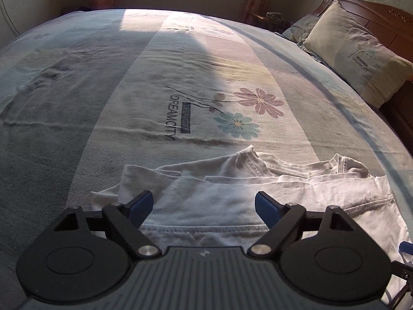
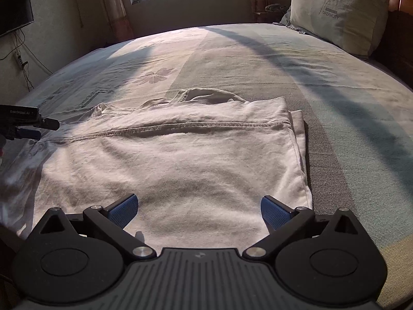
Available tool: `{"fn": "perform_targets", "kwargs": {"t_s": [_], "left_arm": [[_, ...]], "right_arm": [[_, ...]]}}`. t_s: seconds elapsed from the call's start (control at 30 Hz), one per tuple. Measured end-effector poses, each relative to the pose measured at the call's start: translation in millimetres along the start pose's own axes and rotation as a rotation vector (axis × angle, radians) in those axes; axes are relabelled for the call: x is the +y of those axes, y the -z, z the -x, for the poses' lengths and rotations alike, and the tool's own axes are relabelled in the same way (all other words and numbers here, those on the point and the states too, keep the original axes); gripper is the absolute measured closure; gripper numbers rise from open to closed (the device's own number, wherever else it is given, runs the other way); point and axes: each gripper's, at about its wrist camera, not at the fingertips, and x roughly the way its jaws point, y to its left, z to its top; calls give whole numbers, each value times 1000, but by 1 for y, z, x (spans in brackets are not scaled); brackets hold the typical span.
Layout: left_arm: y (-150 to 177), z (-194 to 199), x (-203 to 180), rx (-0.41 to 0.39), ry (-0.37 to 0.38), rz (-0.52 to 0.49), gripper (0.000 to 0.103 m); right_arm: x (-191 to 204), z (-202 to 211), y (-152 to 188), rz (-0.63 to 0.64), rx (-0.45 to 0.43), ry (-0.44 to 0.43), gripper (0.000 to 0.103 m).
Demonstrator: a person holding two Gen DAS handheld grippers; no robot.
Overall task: Fold clothes
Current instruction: 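Draw both open grippers back from the folded shirt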
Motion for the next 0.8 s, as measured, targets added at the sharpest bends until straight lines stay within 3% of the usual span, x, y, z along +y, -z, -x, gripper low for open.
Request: {"fn": "perform_targets", "kwargs": {"t_s": [0.17, 0.33, 0.5, 0.6, 0.8], "left_arm": [[9, 10, -32, -22, 106, -61, 16], [16, 18, -39, -56, 95, -67, 16], [14, 23, -22, -55, 71, -56, 16], [14, 23, -14, -57, 60, -40, 16], [15, 21, -10, -57, 56, -49, 16]], "right_arm": [[14, -3, -35, 53, -78, -38, 0], [34, -35, -83, 162, -119, -115, 0], [26, -114, -111, 100, 20, -148, 0], [26, -144, -114, 142, 20, -107, 0], [30, -136, -135, 106, 42, -110, 0]]}}
